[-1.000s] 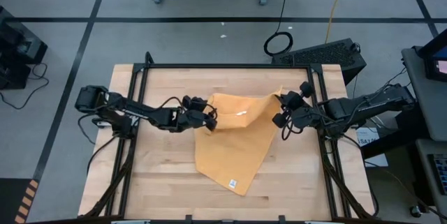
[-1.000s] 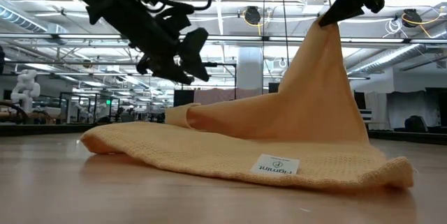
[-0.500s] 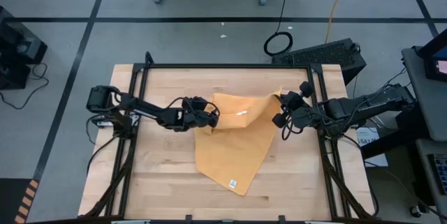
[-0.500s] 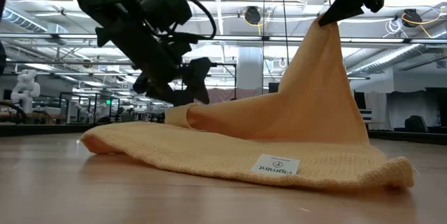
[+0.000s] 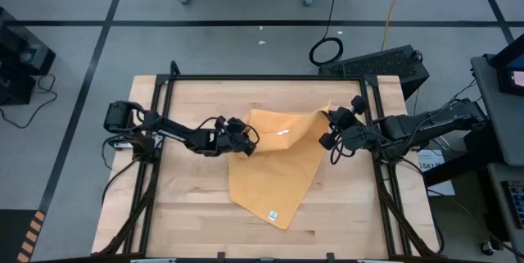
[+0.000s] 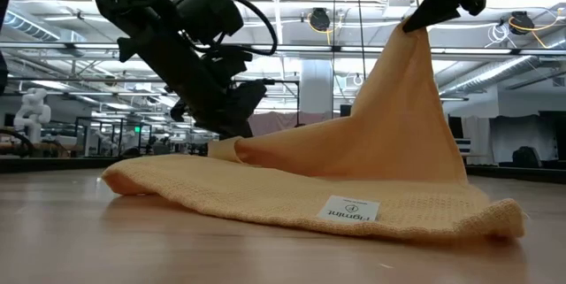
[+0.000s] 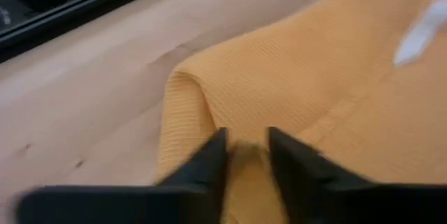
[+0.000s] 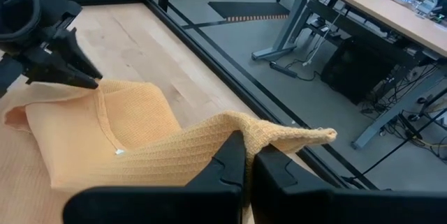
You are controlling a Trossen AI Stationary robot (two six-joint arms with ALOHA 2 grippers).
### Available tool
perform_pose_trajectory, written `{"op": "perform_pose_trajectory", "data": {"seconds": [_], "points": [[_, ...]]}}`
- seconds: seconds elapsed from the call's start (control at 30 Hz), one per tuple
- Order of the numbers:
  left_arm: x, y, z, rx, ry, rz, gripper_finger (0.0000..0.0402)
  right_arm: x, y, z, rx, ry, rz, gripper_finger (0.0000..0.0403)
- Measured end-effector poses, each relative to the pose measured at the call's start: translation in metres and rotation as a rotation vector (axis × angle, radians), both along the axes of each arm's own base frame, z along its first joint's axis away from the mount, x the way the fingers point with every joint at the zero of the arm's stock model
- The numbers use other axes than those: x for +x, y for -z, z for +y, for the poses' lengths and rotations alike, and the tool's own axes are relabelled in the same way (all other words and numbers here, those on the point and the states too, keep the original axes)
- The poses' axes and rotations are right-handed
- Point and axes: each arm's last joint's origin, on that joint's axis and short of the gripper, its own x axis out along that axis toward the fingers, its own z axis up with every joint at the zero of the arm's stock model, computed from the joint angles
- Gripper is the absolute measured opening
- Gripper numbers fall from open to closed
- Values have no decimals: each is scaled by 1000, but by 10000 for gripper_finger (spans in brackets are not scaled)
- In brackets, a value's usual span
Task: Roll towel
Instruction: Fold the yellow towel in
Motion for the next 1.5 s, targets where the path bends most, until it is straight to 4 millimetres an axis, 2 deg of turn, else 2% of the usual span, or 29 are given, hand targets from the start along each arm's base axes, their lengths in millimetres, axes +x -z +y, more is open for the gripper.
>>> {"op": "perform_pose_trajectory", "data": {"seconds": [0.03,0.1,0.43,0.57,0.7,0.8,0.97,1.1,1.17,1.23,1.37,1.5], "points": [[0,0,0,0,20,12,36,0,0,0,-1,-1,1,0],[0,0,0,4,41,24,15,0,0,0,-5,-3,6,0],[-11,-34,1,11,62,-27,9,0,0,0,-27,-16,30,0],[-14,-38,0,12,115,2,5,0,0,0,-29,-17,33,0],[-14,-41,-2,29,224,46,3,0,0,0,-42,-24,46,0],[-17,-50,-3,60,291,51,2,0,0,0,-69,-18,58,0],[-28,-83,-7,136,430,-12,2,0,-1,-1,-87,-14,70,0],[-40,-104,-20,172,717,-41,1,0,-1,-2,-82,-19,71,0],[-46,-105,-27,186,868,-1,1,0,-1,-1,-76,-22,69,0],[-50,-102,-29,190,909,57,1,0,0,-1,-64,-35,71,0],[-52,-94,-24,97,750,92,6,1,0,0,-26,-49,50,0],[-59,-77,-25,-26,646,116,46,1,0,0,-5,-35,27,0]]}}
